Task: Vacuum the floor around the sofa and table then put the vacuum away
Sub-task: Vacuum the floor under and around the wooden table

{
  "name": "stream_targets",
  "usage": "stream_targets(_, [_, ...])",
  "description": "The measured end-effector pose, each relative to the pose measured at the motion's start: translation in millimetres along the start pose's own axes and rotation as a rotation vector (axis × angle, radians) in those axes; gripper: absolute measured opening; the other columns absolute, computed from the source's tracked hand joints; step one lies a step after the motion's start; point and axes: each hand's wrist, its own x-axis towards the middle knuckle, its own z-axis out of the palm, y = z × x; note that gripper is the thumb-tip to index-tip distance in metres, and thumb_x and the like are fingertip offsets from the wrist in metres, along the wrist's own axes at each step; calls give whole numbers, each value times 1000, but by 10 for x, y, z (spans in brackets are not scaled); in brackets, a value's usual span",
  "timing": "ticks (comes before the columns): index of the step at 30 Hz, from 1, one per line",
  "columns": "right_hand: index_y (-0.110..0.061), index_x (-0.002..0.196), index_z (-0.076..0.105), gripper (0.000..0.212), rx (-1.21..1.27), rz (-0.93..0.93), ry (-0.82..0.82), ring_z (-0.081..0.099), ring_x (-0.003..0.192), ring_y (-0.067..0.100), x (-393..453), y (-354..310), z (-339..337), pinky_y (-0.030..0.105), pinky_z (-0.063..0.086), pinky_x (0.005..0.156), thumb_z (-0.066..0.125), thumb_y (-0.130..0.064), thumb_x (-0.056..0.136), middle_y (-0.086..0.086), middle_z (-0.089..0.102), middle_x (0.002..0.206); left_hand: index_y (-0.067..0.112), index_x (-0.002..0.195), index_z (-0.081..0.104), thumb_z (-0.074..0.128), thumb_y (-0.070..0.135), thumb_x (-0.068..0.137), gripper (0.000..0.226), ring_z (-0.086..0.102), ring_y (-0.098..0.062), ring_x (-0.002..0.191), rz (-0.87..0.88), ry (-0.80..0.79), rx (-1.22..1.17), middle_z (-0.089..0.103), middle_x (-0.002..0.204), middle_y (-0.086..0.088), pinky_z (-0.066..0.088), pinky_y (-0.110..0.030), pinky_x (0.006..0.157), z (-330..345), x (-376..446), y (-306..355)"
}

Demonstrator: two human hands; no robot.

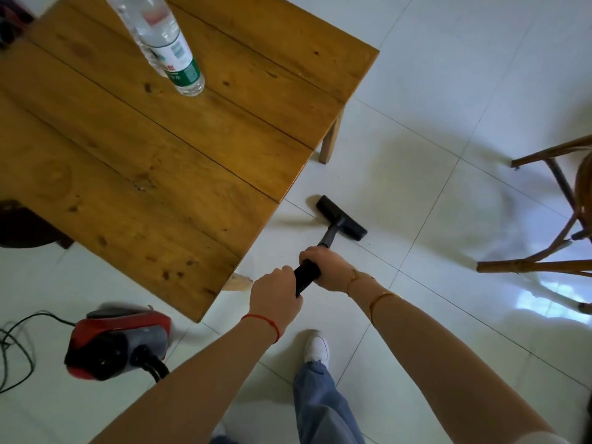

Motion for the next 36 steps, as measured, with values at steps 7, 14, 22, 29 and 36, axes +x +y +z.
stream_targets(7, [-18,91,57,15,20,6,7,53,85,17,-356,-703,745,28,45,80,61,-7,82,0,60,94,13,109,56,61,27,88,26,64,-18,87,43,-82,-8,64,98,-4,50,-24,73,132,-792,-579])
stream_targets(14, [-19,84,57,12,83,9,66,53,81,12,-638,-1624,1646,28,47,80,61,-9,80,-2,63,89,12,110,58,59,23,86,26,63,-22,89,97,-135,143,62,103,-5,42,-27,66,304,-1621,-1383])
stream_targets(22, [-14,86,59,13,156,48,130,56,77,14,-800,-2570,2391,25,46,72,60,-5,78,1,63,87,12,109,60,59,19,84,26,64,-22,85,135,-153,263,63,100,-6,42,-27,62,367,-2314,-2227])
stream_targets(29, [-10,88,60,10,239,86,165,61,79,17,-850,-3141,2709,24,45,71,64,-9,78,3,65,85,15,110,59,60,17,85,26,63,-22,95,155,-99,284,63,107,-4,46,-30,72,299,-2678,-2713])
stream_targets(36, [-10,96,61,15,333,143,238,49,76,6,-864,-3454,2729,0,33,65,66,-8,81,-8,56,84,20,107,54,60,21,86,22,63,-20,89,164,45,354,64,101,0,45,-32,68,103,-2798,-3063])
